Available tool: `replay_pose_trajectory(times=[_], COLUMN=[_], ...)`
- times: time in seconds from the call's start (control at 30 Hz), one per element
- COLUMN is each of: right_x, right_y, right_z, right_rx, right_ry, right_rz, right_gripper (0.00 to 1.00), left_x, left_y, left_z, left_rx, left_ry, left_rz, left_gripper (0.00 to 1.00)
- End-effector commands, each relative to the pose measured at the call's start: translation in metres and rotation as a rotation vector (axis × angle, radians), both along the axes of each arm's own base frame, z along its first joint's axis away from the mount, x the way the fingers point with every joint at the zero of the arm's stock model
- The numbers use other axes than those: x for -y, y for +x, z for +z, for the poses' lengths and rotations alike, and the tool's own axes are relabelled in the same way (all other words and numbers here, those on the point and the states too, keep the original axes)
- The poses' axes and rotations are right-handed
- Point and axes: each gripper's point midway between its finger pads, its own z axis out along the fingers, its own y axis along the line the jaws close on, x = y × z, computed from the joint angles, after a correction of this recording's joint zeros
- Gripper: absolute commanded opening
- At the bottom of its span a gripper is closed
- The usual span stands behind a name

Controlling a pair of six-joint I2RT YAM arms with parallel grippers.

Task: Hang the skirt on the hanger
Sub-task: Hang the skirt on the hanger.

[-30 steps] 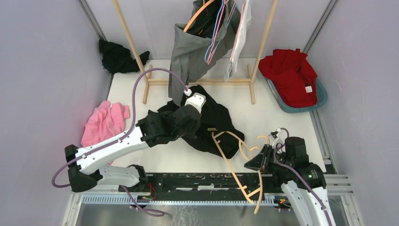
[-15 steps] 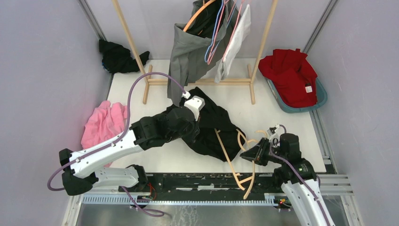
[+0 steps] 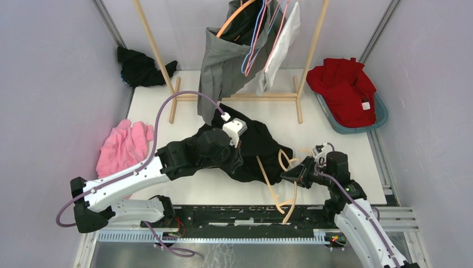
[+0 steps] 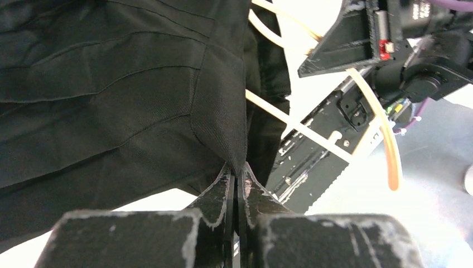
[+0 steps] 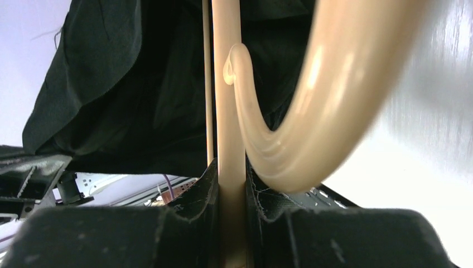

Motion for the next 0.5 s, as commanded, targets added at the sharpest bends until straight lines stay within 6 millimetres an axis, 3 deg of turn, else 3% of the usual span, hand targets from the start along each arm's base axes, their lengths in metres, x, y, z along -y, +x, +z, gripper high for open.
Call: replay_pose_trajectory(times=[0.0,0.33,0.47], right_x=[-0.005,-0.012,-0.016], right_y=[0.027,0.06,0.071], right_z=[0.017,0.031,0.028], right_rx=[0.095,0.115,0.099], right_ry=[0.051,0.063,0.069], right_rz=[-0.042,-0.105,-0.135], right_gripper=[0.02,0.01,0.02], left_x=[0.019,0.024,0.025], left_y=[-0.01,-0.029,-0.039], left_z=[0.024,-0.001,-0.012], left_rx=[-0.019,-0.102,-0.133], left_ry=[-0.147,-0.169,-0.171], left_rz=[-0.054,-0.116,-0.141], left_gripper=[0.03,0.03,0.03])
